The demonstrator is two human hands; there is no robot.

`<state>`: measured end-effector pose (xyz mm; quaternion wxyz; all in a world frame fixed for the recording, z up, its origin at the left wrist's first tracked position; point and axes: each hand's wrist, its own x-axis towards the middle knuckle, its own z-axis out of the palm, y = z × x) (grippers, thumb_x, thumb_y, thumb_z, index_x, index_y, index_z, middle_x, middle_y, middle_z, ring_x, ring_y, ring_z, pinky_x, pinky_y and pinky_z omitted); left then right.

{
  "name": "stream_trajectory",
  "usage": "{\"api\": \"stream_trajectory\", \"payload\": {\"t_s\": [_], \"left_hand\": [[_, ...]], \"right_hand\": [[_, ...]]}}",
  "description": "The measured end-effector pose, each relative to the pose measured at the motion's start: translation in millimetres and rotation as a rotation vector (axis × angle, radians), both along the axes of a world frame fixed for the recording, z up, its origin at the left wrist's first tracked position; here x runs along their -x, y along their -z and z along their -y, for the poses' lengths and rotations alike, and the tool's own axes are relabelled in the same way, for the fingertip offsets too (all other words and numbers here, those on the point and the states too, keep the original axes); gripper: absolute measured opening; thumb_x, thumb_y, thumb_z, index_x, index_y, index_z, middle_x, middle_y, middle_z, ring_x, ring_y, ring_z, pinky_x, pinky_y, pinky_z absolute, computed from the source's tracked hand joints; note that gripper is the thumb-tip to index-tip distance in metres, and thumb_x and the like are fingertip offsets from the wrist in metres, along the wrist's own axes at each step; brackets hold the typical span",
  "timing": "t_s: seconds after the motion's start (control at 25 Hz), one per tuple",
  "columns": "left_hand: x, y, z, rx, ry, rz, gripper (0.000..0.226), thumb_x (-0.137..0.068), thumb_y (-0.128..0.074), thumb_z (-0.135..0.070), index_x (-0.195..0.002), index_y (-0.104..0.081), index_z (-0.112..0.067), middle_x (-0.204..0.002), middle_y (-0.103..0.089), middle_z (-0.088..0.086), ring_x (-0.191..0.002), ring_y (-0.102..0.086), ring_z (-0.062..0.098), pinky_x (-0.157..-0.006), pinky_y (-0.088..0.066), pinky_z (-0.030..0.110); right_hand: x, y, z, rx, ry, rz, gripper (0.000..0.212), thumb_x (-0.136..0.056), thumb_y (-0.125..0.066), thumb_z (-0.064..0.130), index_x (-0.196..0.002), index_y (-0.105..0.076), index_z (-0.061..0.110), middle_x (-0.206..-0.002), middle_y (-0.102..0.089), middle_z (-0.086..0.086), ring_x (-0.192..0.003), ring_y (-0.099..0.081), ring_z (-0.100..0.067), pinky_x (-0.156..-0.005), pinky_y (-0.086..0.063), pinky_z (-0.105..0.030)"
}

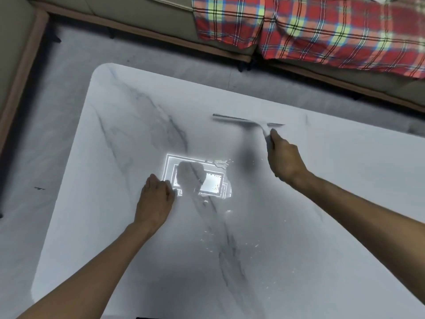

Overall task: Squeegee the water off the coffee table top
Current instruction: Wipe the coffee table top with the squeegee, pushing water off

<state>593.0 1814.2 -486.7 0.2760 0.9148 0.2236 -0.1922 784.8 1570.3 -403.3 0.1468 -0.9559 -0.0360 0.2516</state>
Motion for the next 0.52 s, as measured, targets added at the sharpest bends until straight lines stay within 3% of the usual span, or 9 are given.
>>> {"api": "stream_trajectory", "payload": {"t_s": [0.12, 0.24, 0.32, 0.44, 0.52], "left_hand": [[28, 0, 0, -0.08, 0.02, -0.019, 0.028, -0.099, -0.039, -0.013, -0.087, -0.059, 0.002, -0.098, -0.05, 0.018, -0.092, -0.052, 0.033, -0.089, -0.044, 0.042], [44, 1, 7, -0.074, 0.03, -0.092, 0.029, -0.1, -0.036, -0.011, -0.093, -0.058, 0.007, -0.103, -0.049, 0.021, -0.096, -0.051, 0.035, -0.091, -0.042, 0.041], [52, 3, 14, -0.058, 0.048, -0.131, 0.031, -0.101, -0.033, -0.012, -0.097, -0.057, 0.006, -0.11, -0.048, 0.022, -0.104, -0.049, 0.036, -0.094, -0.04, 0.04], [56, 3, 21, 0.004, 0.073, -0.234, 0.033, -0.103, -0.03, -0.017, -0.106, -0.055, 0.005, -0.129, -0.04, 0.029, -0.12, -0.042, 0.039, -0.102, -0.037, 0.042], [58, -1, 27, 0.019, 0.089, -0.23, 0.029, -0.102, -0.031, -0.017, -0.096, -0.054, -0.001, -0.121, -0.042, 0.025, -0.115, -0.045, 0.038, -0.096, -0.04, 0.04]], "right_hand": [[-40, 18, -54, 0.004, 0.018, -0.016, 0.039, -0.101, -0.025, 0.019, -0.138, -0.033, 0.008, -0.112, -0.06, -0.025, -0.091, -0.058, -0.04, -0.06, -0.044, -0.038], [-11, 33, -76, 0.017, -0.204, 0.033, 0.038, -0.101, -0.027, 0.017, -0.138, -0.034, 0.012, -0.107, -0.063, -0.02, -0.093, -0.057, -0.042, -0.062, -0.037, -0.039], [25, 38, -61, 0.012, -0.368, 0.028, 0.037, -0.101, -0.027, 0.024, -0.138, -0.034, 0.022, -0.096, -0.064, -0.016, -0.082, -0.055, -0.039, -0.064, -0.035, -0.036], [65, 36, -1, 0.03, -0.445, -0.003, 0.042, -0.101, -0.028, 0.032, -0.142, -0.027, 0.042, -0.09, -0.065, -0.008, -0.075, -0.056, -0.036, -0.061, -0.038, -0.034], [77, 29, 51, 0.091, -0.462, -0.027, 0.046, -0.1, -0.03, 0.032, -0.143, -0.022, 0.048, -0.09, -0.066, -0.004, -0.078, -0.059, -0.033, -0.062, -0.041, -0.034]]}}
